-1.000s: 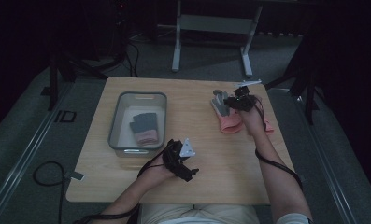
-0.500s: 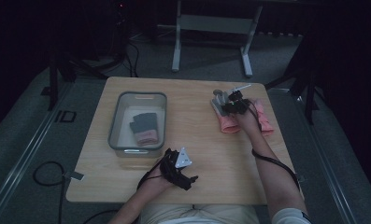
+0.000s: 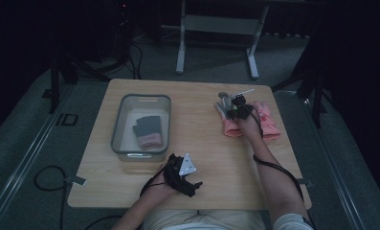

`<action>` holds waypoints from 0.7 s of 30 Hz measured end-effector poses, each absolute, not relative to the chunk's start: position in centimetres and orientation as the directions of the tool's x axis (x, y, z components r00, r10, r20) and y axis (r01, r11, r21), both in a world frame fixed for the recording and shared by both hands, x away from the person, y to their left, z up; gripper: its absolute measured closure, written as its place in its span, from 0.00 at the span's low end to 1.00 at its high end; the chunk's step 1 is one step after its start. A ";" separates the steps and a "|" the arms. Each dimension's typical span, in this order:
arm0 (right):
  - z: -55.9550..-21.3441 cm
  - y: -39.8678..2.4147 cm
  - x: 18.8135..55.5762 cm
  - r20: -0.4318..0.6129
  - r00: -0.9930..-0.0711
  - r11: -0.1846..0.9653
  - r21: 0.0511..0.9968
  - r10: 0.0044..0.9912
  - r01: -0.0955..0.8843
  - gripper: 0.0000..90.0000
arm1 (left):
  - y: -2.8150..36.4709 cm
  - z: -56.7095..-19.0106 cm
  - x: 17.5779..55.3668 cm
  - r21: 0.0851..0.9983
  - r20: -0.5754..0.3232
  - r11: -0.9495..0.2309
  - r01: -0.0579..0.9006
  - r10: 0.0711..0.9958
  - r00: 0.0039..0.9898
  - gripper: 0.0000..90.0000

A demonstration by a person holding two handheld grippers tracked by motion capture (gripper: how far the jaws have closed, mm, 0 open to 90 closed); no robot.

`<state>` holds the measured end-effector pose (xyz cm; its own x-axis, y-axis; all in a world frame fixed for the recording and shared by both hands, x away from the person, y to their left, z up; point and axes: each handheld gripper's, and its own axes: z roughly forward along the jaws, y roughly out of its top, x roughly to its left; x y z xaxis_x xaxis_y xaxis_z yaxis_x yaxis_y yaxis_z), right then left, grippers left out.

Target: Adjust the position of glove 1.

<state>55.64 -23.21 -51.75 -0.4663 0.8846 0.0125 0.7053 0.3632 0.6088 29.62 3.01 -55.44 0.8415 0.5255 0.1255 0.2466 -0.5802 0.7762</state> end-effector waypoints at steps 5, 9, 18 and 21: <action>-48.7 -22.7 53.2 0.068 -0.466 0.309 0.665 0.882 0.681 0.99 | 3.2 -55.6 29.6 0.784 0.127 -0.570 0.244 0.532 0.837 0.02; -45.8 -22.4 50.1 0.105 -0.462 0.257 0.714 0.880 0.652 0.99 | 3.0 -56.0 29.6 0.780 0.125 -0.579 0.239 0.518 0.846 0.02; -43.7 -22.3 42.7 0.194 -0.400 0.130 0.747 0.896 0.652 0.99 | 3.1 -55.9 29.7 0.787 0.136 -0.574 0.227 0.520 0.843 0.02; -44.2 -22.2 40.6 0.217 -0.383 0.101 0.745 0.898 0.659 0.99 | 3.3 -55.7 29.8 0.795 0.134 -0.563 0.225 0.526 0.840 0.02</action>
